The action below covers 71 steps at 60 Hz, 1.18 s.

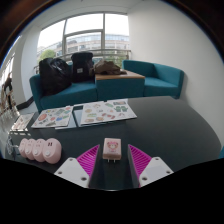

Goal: Unplug charger

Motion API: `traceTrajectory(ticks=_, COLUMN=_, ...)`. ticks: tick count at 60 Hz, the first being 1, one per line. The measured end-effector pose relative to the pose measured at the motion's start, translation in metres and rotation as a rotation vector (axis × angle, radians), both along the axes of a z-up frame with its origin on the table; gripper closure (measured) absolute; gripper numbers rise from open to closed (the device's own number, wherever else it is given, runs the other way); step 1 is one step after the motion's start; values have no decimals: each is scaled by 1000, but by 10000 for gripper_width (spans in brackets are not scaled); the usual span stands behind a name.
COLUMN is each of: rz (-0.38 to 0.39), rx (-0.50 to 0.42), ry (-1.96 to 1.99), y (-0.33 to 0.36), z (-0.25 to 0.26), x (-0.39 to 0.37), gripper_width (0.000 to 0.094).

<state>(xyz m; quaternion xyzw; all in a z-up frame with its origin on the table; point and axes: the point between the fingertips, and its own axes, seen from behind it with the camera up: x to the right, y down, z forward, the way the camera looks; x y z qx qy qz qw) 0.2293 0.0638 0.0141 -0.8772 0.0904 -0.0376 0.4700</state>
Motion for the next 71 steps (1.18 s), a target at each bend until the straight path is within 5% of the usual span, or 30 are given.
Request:
traceTrajectory(ticks=16, rz=1, rx=145, ry=-43, y=-46, z=120, x=-26, gripper_width=214)
traceTrajectory(ticks=28, rz=72, rx=262, ry=-22, y=-135, z=221, x=-110, gripper_width=154)
traceTrajectory(ticks=50, rz=199, rx=293, ry=-29, y=-266, z=253, x=-210, gripper_width=136)
traceTrajectory(ticks=71, rz=248, rx=287, ry=-15, y=-302, z=262, x=-231, gripper_width=137)
